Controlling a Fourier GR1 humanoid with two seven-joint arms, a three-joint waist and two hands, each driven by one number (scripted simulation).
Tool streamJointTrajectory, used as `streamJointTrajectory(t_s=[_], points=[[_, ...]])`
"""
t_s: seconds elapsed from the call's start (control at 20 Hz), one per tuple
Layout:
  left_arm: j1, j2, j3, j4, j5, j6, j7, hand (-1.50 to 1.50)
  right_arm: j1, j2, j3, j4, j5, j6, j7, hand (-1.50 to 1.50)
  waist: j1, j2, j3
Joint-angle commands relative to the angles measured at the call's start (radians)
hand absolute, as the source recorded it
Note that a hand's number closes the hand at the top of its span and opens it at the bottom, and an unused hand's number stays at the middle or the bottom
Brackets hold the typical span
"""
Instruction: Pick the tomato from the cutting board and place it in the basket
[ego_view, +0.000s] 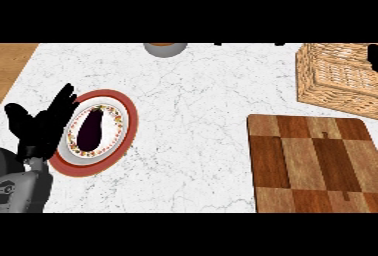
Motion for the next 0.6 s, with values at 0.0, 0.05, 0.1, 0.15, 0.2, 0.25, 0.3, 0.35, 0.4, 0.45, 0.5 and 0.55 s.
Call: streamJointTrajectory(t_s=[0.0, 0.05, 0.1, 0.15, 0.2, 0.25, 0.3, 0.35, 0.4, 0.45, 0.5, 0.55], points=[[-0.022, 0.003, 0.0, -0.005, 0.005, -0.005, 0.027, 0.0, -0.019, -0.005, -0.031, 0.199, -0.011, -0.104, -0.119, 1.5, 0.006, 0.002, 0.0], [0.001, 0.018, 0.014, -0.005, 0.016, -0.028, 0.017, 0.0, 0.023, -0.008, -0.03, 0.166, -0.033, -0.098, -0.147, 1.5, 0.001, 0.0, 0.0], [-0.018, -0.001, -0.009, -0.024, 0.006, -0.01, 0.049, 0.0, -0.015, -0.043, -0.054, 0.276, -0.043, -0.112, -0.217, 1.5, 0.006, 0.002, 0.0], [-0.032, 0.0, -0.003, -0.024, 0.001, 0.0, 0.047, 0.0, -0.027, -0.027, -0.006, 0.262, -0.018, -0.119, -0.166, 1.5, 0.002, 0.0, 0.0], [-0.032, 0.02, 0.021, 0.031, 0.013, -0.026, -0.001, 0.0, -0.057, -0.034, -0.035, 0.375, -0.022, -0.164, -0.238, 1.5, 0.008, 0.003, 0.0], [-0.035, -0.006, -0.005, 0.004, -0.005, 0.004, 0.019, 0.0, -0.058, -0.054, -0.099, 0.3, 0.043, -0.256, -0.083, 1.5, 0.01, 0.006, 0.0], [-0.033, -0.035, -0.029, 0.023, -0.03, 0.024, 0.004, 0.0, -0.069, -0.056, -0.121, 0.368, 0.018, -0.266, -0.108, -1.5, 0.009, 0.007, 0.0], [0.025, -0.004, -0.012, -0.085, 0.011, -0.013, 0.061, 0.0, -0.07, -0.049, -0.128, 0.403, -0.018, -0.254, -0.127, -1.5, 0.017, 0.001, 0.001], [-0.015, 0.016, 0.018, 0.018, 0.009, -0.025, -0.004, 0.0, -0.116, -0.061, -0.106, 0.484, -0.016, -0.251, -0.147, -1.5, 0.011, 0.004, 0.0], [0.026, -0.01, -0.009, -0.076, 0.009, -0.012, 0.042, 0.0, -0.105, -0.066, -0.088, 0.516, 0.002, -0.276, -0.173, -1.5, 0.012, 0.002, 0.0], [-0.064, -0.038, -0.036, -0.013, -0.033, 0.037, 0.055, 0.0, -0.124, -0.074, -0.074, 0.553, 0.004, -0.287, -0.218, -1.5, 0.007, 0.003, 0.0], [0.008, 0.012, 0.013, 0.001, 0.004, -0.028, -0.011, 0.0, -0.126, -0.126, -0.104, 0.619, -0.022, -0.267, -0.282, -1.5, 0.011, 0.004, 0.0]])
